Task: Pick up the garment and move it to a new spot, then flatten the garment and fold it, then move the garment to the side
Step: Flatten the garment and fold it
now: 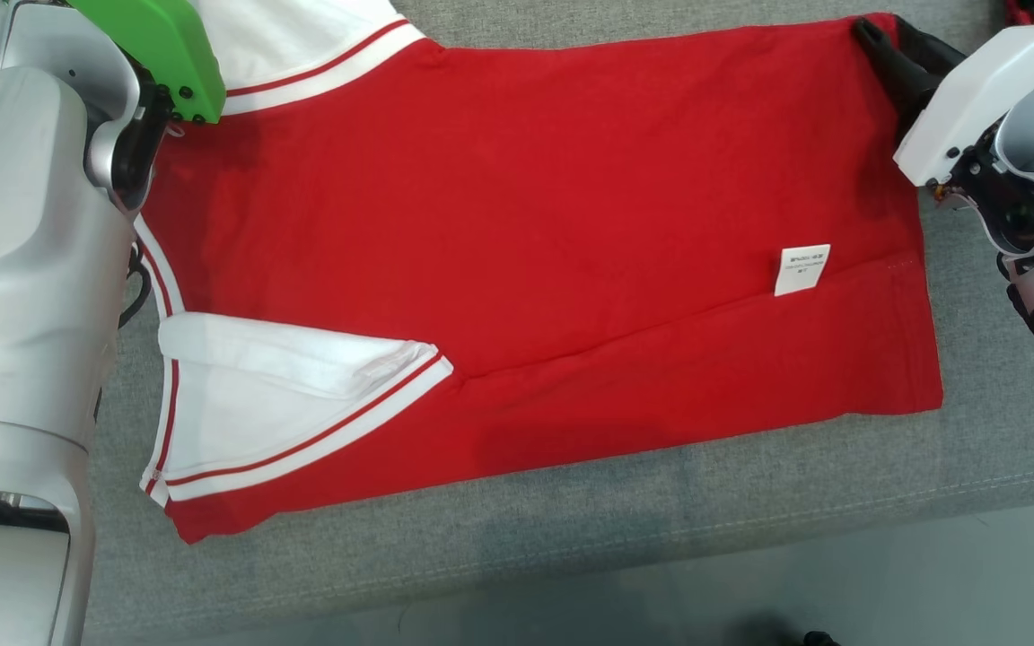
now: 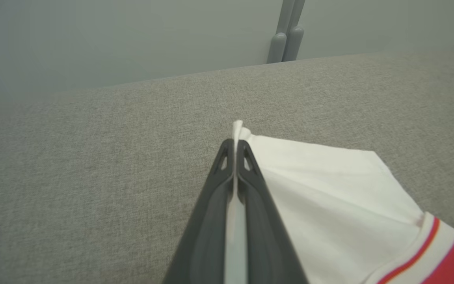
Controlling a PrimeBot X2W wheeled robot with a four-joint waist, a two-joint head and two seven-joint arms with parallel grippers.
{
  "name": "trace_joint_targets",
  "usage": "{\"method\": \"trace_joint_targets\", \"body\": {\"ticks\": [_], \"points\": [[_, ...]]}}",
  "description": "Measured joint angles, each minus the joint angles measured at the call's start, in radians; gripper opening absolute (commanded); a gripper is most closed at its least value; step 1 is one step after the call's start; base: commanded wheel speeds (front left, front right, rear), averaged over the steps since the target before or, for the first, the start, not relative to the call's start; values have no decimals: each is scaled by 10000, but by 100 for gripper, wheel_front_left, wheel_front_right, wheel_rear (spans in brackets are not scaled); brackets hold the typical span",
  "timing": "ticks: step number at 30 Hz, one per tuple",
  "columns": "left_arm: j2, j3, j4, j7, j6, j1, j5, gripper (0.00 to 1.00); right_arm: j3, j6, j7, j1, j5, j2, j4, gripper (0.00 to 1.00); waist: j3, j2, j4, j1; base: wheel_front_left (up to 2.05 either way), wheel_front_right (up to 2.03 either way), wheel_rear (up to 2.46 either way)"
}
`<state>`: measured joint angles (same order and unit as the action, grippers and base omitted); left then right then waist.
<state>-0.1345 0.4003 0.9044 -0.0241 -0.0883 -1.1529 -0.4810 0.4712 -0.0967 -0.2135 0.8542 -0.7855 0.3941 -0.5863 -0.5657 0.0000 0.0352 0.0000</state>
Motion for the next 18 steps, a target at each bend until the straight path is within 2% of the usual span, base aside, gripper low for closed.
{"method": "trace_joint_targets", "body": {"ticks": [5, 7, 8, 18], "points": [[58, -4, 165, 94, -10, -17, -50, 0, 140, -44, 4, 142, 100, -36, -360, 35, -6, 0, -14, 0, 0, 0, 0], [151, 0, 226, 180, -38, -17, -75, 0, 173, -86, 38, 192, 140, -36, -476, 22, 9, 0, -51, 0, 0, 0, 0], [167, 0, 249, 211, -65, -17, -75, 0, 192, -88, 140, 194, 151, -59, -508, 0, 24, 0, -65, 0, 0, 0, 0], [127, -211, 251, 1026, -194, 71, -439, 0, 384, -176, 1283, 183, 485, -272, -736, 0, 378, 0, -92, 0, 0, 0, 0]]}}
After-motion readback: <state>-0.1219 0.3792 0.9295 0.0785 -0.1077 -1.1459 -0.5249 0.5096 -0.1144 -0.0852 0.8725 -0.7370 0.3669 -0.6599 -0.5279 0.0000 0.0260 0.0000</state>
